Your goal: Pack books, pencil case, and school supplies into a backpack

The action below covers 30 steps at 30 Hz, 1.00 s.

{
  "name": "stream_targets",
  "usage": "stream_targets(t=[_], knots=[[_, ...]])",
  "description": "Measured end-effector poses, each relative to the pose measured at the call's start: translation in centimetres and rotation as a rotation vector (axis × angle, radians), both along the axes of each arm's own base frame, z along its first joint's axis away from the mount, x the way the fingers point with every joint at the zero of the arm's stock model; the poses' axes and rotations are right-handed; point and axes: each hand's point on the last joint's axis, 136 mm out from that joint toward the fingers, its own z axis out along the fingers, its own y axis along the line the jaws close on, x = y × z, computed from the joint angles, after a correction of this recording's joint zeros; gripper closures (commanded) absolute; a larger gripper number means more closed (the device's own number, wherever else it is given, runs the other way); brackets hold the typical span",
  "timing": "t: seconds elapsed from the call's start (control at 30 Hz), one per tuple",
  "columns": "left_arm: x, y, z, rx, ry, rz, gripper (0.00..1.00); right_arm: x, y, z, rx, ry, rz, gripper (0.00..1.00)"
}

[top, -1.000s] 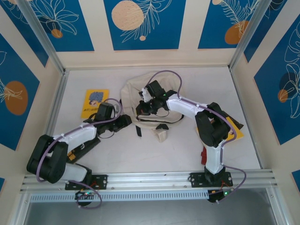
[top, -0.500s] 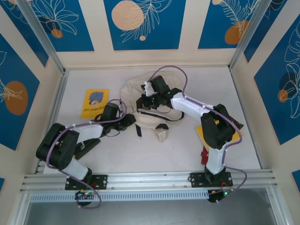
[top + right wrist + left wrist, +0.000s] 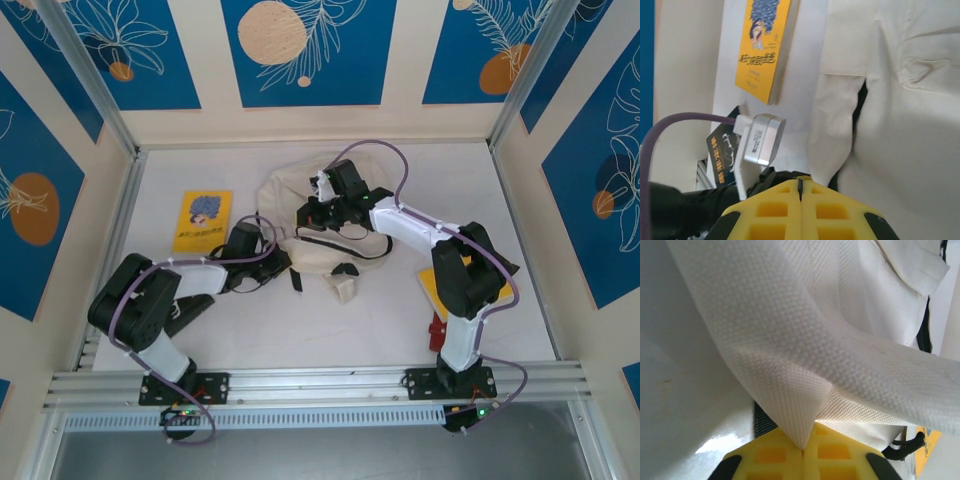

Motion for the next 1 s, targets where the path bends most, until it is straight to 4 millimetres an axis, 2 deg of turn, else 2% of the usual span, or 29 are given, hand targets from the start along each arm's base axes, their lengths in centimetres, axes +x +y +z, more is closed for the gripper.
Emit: stream_targets(t=[0.27, 0.37, 0.47, 0.6, 0.67, 0.8, 1.0], knots=[[-1.5, 1.0, 0.6, 0.043, 0.0, -0.022, 1.0, 3.3, -1.6, -3.0, -0.092, 0.051, -0.136, 1.0], [-2.1, 1.5, 0.7, 0.077, -0.005, -0.036, 1.0, 3.7, -1.2, -4.0, -0.104, 0.082, -0.136, 1.0], [-2.5, 2.3, 0.6, 0.124, -0.008, -0.046, 0.99, 3.3, -0.4, -4.1, -0.083, 0.106, -0.102, 1.0], [-2.8, 4.1, 1.2, 0.209, -0.006, -0.038, 0.7, 1.8, 1.2, -3.4, -0.037, 0.129, -0.029, 1.0], [-2.9, 5.2, 1.8, 0.245, -0.008, -0.018, 0.62, 1.0, 1.9, -3.1, -0.015, 0.139, 0.006, 1.0], [-3.1, 6.3, 3.7, 0.264, -0.03, 0.011, 0.53, -0.6, 3.2, -2.8, 0.027, 0.166, 0.071, 1.0], [-3.2, 5.4, 6.0, 0.185, -0.069, 0.021, 0.45, -2.5, 4.8, -2.2, 0.068, 0.187, 0.147, 1.0]])
